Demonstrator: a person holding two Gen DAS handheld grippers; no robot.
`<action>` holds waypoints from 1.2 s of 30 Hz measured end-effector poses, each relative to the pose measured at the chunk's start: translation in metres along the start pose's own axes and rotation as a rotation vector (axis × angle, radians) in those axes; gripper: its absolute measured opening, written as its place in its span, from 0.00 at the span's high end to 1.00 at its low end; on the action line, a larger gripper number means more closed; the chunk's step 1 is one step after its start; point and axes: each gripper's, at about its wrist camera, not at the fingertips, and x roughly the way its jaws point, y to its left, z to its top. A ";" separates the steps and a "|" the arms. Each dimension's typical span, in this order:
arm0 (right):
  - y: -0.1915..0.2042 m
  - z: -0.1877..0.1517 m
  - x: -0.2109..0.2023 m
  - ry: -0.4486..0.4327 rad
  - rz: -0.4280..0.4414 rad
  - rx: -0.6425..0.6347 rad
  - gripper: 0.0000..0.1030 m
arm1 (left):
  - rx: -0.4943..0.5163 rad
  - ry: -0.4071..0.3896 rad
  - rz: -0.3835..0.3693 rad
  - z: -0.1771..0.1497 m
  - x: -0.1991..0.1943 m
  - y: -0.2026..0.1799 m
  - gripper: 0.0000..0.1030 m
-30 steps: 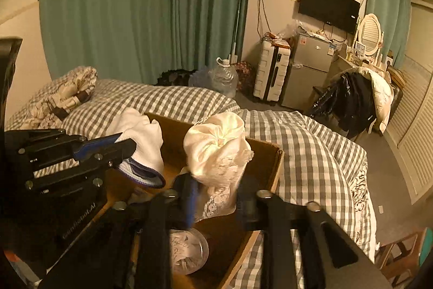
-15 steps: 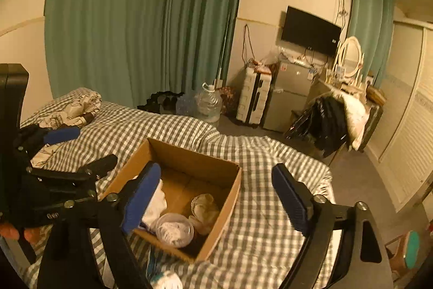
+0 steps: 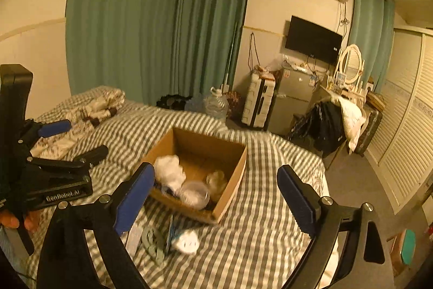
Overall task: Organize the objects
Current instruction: 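Carry the socks and cloth over the cardboard box and release them inside, then grasp the white tube with the left tool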
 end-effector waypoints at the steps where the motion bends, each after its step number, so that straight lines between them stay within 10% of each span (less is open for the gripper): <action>1: 0.001 -0.008 0.002 0.010 0.003 0.003 0.11 | -0.006 0.011 0.008 -0.008 0.004 0.000 0.15; 15: -0.006 -0.120 0.093 0.255 0.036 0.113 0.11 | 0.019 0.262 0.078 -0.122 0.085 -0.025 0.17; 21: -0.007 -0.131 0.100 0.276 0.054 0.141 0.11 | 0.074 0.363 0.015 -0.141 0.105 -0.050 0.47; 25: -0.001 -0.134 0.103 0.288 0.064 0.133 0.11 | 0.136 0.462 -0.029 -0.157 0.122 -0.066 0.49; 36: 0.007 -0.135 0.098 0.302 0.071 0.123 0.11 | 0.069 0.397 -0.094 -0.149 0.095 -0.056 0.77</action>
